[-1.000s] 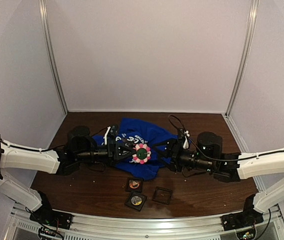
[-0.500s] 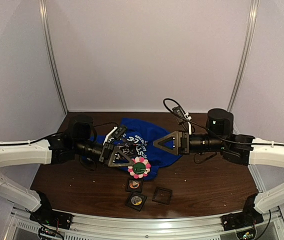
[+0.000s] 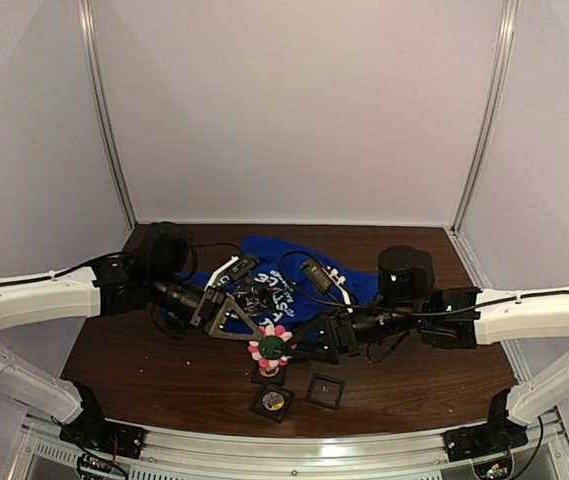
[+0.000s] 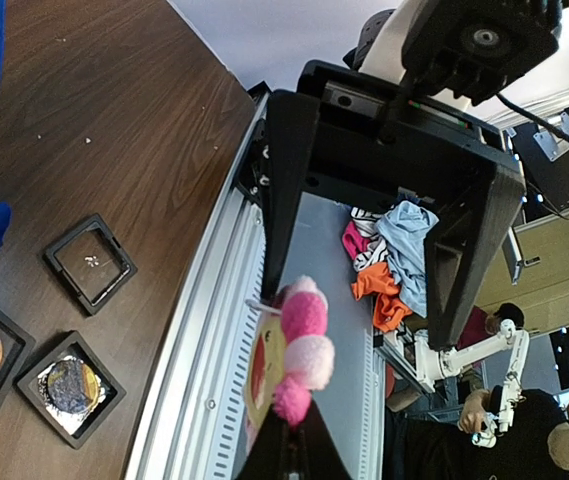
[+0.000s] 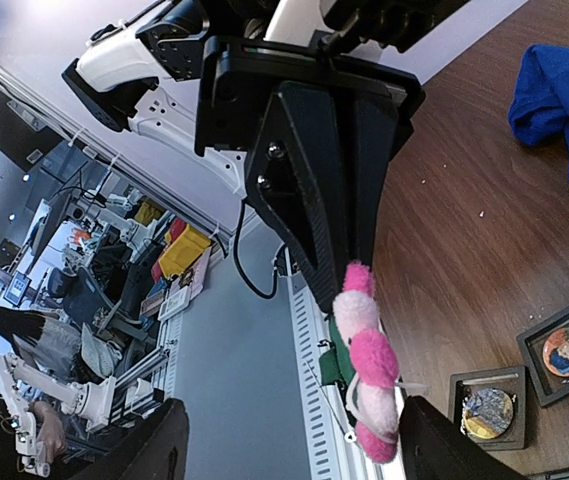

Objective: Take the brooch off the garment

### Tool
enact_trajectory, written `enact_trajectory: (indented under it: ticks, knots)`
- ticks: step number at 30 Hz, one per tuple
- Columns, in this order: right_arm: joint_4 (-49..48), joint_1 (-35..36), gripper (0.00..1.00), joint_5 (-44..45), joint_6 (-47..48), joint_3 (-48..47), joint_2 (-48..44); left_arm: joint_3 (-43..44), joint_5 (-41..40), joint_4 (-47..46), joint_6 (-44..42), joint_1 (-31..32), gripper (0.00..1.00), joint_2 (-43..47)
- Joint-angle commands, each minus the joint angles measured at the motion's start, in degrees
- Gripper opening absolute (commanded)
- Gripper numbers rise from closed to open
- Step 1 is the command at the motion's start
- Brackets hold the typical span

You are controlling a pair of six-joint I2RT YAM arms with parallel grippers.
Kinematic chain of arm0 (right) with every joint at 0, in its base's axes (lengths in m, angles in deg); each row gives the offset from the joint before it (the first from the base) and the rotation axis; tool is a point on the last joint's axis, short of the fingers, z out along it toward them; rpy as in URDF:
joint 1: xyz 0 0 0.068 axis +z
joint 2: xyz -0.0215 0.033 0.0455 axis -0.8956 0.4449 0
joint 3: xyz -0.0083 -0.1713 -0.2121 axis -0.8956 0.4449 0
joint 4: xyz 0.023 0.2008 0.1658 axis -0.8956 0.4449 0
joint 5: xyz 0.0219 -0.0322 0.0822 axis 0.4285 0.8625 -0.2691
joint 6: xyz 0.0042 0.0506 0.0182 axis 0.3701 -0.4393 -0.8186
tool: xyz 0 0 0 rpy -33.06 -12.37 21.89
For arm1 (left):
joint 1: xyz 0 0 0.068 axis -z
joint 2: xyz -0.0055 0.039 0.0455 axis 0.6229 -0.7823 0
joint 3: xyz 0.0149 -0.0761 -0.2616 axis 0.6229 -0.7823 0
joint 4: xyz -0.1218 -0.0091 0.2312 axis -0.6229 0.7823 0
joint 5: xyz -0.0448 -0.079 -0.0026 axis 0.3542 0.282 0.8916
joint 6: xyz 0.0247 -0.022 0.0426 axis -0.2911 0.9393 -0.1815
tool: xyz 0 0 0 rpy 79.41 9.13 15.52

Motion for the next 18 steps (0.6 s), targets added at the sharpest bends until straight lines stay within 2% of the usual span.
enact_trajectory:
  ticks: [1,8,18]
  knots:
    - [-2.3,0.6,0.72,0.7,0.7,-0.1,1.0,1.9,2.2,0.9,-1.7,-0.2,0.0,-0.8]
    - [-4.0,0.8,0.58,0.4,0.3,-0.7,3.0,2.1,2.4,0.9,-1.6,-0.2,0.0,-1.1]
    - [-5.4,1.8,0.47,-0.1,0.1,-1.9,5.9,2.6,2.6,0.6,-1.5,-0.2,0.0,-1.4]
